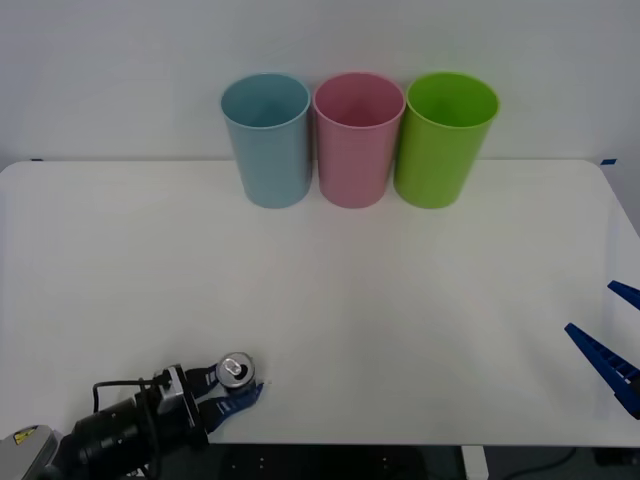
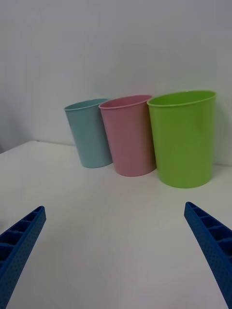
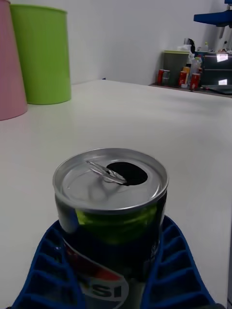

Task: Grasp the object on the table and drop it into the matching bin: aluminum can to the light blue bin, PET bottle to the pink bin.

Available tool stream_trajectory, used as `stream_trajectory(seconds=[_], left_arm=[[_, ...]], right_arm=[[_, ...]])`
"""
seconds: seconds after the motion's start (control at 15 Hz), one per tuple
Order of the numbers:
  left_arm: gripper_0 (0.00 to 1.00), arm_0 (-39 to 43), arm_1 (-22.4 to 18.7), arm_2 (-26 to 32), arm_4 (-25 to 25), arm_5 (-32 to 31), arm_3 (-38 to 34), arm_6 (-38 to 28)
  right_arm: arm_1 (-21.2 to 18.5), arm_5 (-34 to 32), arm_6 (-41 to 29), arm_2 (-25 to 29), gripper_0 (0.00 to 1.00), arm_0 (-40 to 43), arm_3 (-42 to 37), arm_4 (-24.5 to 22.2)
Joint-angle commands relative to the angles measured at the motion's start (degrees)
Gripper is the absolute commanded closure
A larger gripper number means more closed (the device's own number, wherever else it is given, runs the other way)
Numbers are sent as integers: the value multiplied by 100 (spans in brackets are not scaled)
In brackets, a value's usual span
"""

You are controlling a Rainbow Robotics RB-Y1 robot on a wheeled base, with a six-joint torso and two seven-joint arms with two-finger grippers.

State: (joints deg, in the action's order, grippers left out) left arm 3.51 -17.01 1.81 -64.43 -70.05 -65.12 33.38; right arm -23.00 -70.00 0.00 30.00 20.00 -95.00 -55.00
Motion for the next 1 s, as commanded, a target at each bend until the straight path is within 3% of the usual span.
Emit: stream_trajectory(seconds=[0.07, 0.73, 1.0], left_arm=[[100, -17, 5, 4, 18, -8, -1, -33], [100, -61, -4, 434, 703, 264, -212, -341], [100, -61, -4, 557, 826, 959, -748, -930]], right_arm=[[0, 0, 0, 0, 0, 0, 0, 0], [0, 0, 0, 0, 0, 0, 0, 0], [0, 0, 0, 0, 0, 0, 0, 0]])
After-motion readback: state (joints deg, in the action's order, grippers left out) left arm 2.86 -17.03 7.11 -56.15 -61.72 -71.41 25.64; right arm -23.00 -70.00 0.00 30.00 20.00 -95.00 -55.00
